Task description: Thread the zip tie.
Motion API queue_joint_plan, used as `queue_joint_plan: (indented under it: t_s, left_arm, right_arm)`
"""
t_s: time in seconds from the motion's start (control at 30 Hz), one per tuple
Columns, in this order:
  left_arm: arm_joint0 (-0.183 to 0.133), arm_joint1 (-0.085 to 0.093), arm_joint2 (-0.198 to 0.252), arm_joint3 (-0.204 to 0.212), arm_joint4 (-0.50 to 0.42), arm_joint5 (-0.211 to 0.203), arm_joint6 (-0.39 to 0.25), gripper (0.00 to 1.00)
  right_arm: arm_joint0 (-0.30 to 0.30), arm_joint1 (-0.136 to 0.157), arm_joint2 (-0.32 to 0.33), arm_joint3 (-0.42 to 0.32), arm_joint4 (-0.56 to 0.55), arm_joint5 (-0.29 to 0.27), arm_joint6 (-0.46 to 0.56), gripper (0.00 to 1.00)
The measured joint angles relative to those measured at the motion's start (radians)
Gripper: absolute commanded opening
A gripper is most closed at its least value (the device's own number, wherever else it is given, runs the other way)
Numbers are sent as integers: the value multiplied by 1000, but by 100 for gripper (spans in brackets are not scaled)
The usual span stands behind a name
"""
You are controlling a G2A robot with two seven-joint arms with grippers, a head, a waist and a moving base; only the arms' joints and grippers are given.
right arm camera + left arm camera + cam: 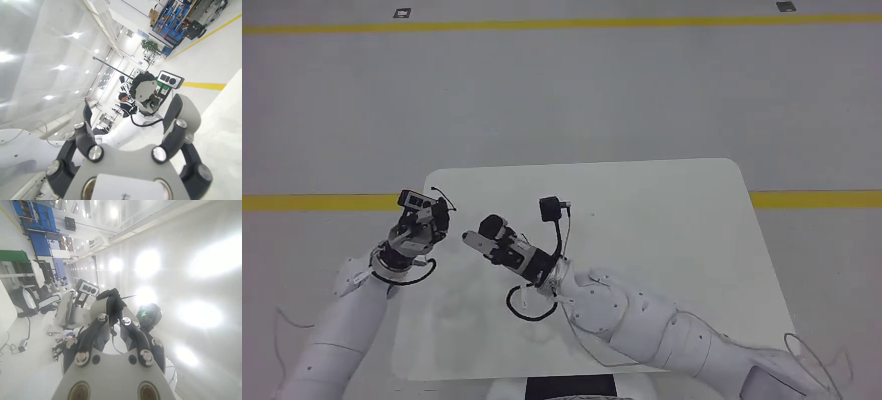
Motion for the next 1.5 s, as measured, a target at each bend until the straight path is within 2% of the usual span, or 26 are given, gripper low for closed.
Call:
queue_joint_plan:
  t_s: [0.33, 0.47, 0.7, 0.97, 1.27, 1.5]
  left_arm:
    - [-1, 1, -2, 2, 8, -2, 1, 0]
    - [0, -3, -7, -3, 2, 16, 51, 0]
    - [7, -5, -35, -3, -25, 55, 22, 0]
    - [12, -10, -53, 4, -24, 67, 1, 0]
    - [23, -13, -72, 5, 4, 83, 0, 0]
    - [23, -12, -71, 5, 11, 86, 0, 0]
  right_arm:
    - [-2, -1, 6, 0, 15, 0, 11, 100]
    - [-22, -2, 24, 10, 21, 9, 18, 100]
    - [-63, -14, 99, 10, 225, 0, 185, 100]
    - [-97, -52, 174, 63, 371, 0, 372, 100]
    - [-91, -126, 198, 170, 503, 0, 528, 100]
    - [-90, -132, 202, 179, 505, 0, 541, 100]
